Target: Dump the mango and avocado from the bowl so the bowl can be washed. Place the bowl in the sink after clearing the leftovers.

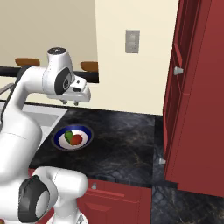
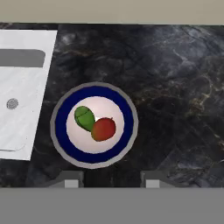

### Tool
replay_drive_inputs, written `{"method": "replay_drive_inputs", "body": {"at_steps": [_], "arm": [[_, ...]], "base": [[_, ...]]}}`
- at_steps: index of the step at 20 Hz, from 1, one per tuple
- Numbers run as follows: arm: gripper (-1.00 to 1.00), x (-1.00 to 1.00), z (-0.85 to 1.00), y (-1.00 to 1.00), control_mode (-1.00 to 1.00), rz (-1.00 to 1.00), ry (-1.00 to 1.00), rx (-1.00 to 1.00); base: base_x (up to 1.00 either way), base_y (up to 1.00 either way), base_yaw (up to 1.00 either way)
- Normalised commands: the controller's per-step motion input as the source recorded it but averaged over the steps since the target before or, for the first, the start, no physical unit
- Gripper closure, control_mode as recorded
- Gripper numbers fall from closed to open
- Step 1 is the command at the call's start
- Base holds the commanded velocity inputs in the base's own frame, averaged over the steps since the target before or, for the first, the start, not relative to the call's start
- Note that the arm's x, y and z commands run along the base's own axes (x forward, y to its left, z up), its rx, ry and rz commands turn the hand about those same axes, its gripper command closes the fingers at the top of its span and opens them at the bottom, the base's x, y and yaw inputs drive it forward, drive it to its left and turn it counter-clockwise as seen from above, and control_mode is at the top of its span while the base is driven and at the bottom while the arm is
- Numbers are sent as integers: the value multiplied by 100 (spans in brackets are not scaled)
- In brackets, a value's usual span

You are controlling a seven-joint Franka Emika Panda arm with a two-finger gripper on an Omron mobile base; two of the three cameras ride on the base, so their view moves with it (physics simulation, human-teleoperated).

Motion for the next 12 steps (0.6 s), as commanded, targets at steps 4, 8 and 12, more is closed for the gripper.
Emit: {"method": "replay_drive_inputs", "body": {"at_steps": [4, 8, 12], "arm": [[-100, -19, 0, 2, -100, -4, -5, 6], [-100, -27, -24, -8, -100, -16, 0, 25], [-100, -19, -46, -24, -100, -17, 0, 32]], "base": [[0, 0, 0], [0, 0, 0], [0, 0, 0]]}}
